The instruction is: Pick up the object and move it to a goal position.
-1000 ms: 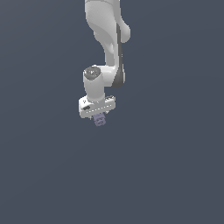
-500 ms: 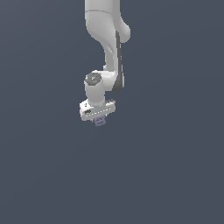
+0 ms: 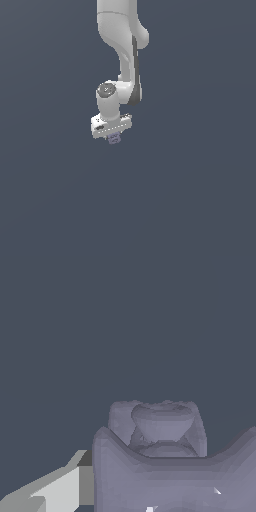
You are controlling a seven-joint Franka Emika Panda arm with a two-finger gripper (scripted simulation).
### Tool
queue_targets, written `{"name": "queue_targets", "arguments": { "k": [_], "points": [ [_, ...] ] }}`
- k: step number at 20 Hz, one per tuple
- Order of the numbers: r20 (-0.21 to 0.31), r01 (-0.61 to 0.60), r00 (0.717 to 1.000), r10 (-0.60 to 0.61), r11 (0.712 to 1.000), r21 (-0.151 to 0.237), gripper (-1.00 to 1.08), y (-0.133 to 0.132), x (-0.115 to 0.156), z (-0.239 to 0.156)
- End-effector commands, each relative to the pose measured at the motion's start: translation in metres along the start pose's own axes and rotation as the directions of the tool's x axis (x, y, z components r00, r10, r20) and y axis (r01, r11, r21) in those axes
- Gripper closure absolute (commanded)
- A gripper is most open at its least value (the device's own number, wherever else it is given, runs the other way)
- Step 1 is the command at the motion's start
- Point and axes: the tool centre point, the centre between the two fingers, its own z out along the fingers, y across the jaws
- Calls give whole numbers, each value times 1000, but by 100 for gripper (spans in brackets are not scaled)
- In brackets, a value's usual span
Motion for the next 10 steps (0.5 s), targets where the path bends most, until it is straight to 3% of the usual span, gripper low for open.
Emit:
{"name": "queue_targets", "arguments": {
  "k": [1, 10],
  "points": [
    [0, 0, 1000, 0, 1000, 0, 108, 0, 0, 0],
    [0, 0, 1000, 0, 1000, 0, 108, 15, 13, -4]
  ]
}}
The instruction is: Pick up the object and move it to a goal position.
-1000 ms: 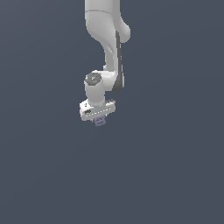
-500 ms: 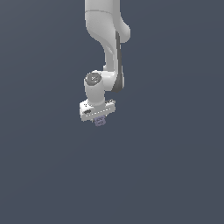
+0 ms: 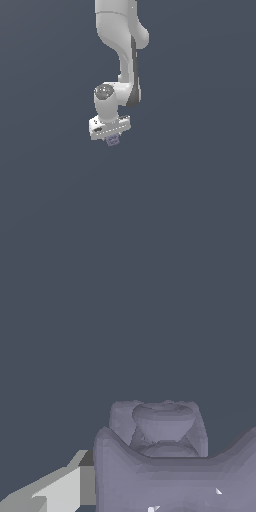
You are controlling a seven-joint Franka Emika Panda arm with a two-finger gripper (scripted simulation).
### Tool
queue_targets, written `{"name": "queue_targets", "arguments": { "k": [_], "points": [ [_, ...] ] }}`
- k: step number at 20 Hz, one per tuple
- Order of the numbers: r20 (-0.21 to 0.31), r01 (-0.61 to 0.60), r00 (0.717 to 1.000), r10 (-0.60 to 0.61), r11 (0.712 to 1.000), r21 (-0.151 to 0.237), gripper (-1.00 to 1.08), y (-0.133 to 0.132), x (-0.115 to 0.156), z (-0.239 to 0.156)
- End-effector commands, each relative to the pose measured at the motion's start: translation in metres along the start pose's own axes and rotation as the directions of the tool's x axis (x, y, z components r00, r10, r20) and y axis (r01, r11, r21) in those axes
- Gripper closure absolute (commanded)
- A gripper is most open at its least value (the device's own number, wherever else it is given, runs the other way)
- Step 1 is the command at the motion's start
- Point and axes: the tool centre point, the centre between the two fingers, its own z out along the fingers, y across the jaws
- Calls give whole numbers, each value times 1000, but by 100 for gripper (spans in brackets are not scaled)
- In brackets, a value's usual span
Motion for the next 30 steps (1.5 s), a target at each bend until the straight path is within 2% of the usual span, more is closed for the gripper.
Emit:
{"name": "queue_targets", "arguments": {
  "k": [1, 18, 30],
  "points": [
    [0, 0, 1000, 0, 1000, 0, 108, 7, 6, -2],
    [0, 1, 1000, -1, 1000, 0, 108, 80, 74, -21],
    [0, 1, 1000, -1, 1000, 0, 108, 103, 96, -27]
  ]
}}
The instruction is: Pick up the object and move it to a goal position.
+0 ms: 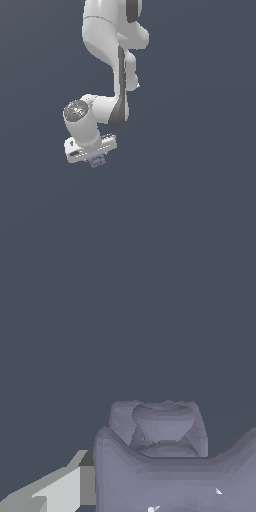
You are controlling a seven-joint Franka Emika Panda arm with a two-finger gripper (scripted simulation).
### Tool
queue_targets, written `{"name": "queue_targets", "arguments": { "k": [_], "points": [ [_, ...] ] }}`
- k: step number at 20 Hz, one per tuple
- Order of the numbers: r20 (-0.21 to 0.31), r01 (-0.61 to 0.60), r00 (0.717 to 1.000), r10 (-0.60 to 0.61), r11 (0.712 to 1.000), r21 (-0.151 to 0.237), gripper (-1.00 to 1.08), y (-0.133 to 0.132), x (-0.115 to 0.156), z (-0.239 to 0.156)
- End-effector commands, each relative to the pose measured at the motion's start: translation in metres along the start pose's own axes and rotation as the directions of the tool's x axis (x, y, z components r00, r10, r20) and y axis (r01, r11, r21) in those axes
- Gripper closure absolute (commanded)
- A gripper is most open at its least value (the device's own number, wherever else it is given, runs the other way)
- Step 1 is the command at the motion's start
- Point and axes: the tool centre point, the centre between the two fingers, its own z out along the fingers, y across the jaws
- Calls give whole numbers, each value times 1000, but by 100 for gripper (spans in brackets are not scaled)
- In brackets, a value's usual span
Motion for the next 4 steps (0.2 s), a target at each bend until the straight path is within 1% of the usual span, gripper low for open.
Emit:
{"name": "queue_targets", "arguments": {
  "k": [1, 4],
  "points": [
    [0, 0, 1000, 0, 1000, 0, 108, 2, 2, -1],
    [0, 0, 1000, 0, 1000, 0, 108, 2, 3, -1]
  ]
}}
